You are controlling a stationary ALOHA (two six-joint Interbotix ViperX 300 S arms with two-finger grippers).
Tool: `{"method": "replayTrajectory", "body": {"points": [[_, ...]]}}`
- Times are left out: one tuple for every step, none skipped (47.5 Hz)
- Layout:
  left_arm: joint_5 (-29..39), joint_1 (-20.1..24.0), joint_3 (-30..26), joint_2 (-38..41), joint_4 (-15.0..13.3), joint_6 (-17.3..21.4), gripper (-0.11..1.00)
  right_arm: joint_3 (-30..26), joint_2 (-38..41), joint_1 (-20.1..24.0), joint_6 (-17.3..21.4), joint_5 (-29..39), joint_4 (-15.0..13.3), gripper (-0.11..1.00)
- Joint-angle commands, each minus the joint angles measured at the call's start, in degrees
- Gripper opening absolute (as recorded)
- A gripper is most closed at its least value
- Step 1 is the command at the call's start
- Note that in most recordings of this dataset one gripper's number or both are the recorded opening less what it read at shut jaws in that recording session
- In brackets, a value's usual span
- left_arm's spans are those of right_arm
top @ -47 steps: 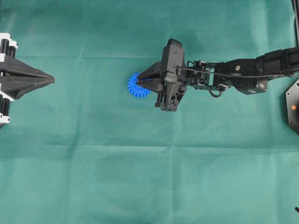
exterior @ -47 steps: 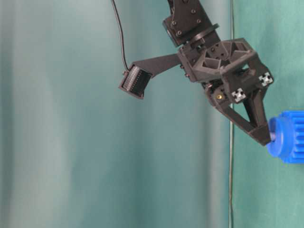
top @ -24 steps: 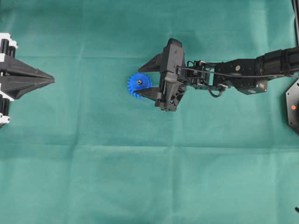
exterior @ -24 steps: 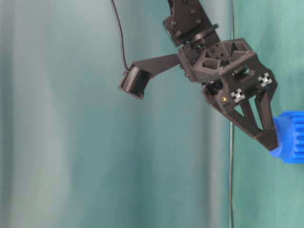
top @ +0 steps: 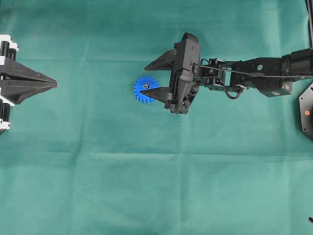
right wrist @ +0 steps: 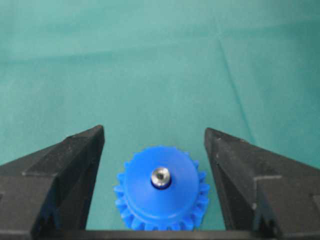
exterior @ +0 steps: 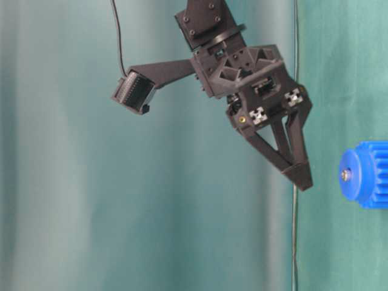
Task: Insert the shaft placed at a random location into the center hole of the small gear at another random location.
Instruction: 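Raise the open right gripper away from the gear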
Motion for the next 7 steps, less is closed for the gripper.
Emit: {"method": "replayTrajectory", "body": {"points": [[-0.3, 0.1, -1.1, 0.3, 0.2, -0.2, 0.00, 0.0, -2.3, 0.2, 0.3, 0.3, 0.2, 0.79], [-0.3, 0.1, -1.1, 0.3, 0.2, -0.2, 0.00, 0.3, -2.6, 0.2, 0.3, 0.4, 0.2, 0.79], [-0.3, 0.1, -1.1, 0.3, 0.2, -0.2, 0.00, 0.6, -2.8, 0.2, 0.3, 0.4, 0.2, 0.79], [-0.3, 0.1, -1.1, 0.3, 0.1, -0.2, 0.00, 0.8, -3.1, 0.2, 0.3, 0.4, 0.1, 0.78], [-0.3, 0.0, -1.1, 0.3, 0.1, -0.2, 0.00, 1.1, -3.3, 0.1, 0.3, 0.4, 0.2, 0.78], [-0.3, 0.0, -1.1, 0.3, 0.2, -0.2, 0.00, 1.3, -3.7, 0.2, 0.4, 0.4, 0.2, 0.78], [-0.3, 0.0, -1.1, 0.3, 0.1, -0.2, 0.00, 1.7, -4.0, 0.2, 0.3, 0.4, 0.2, 0.78]]}}
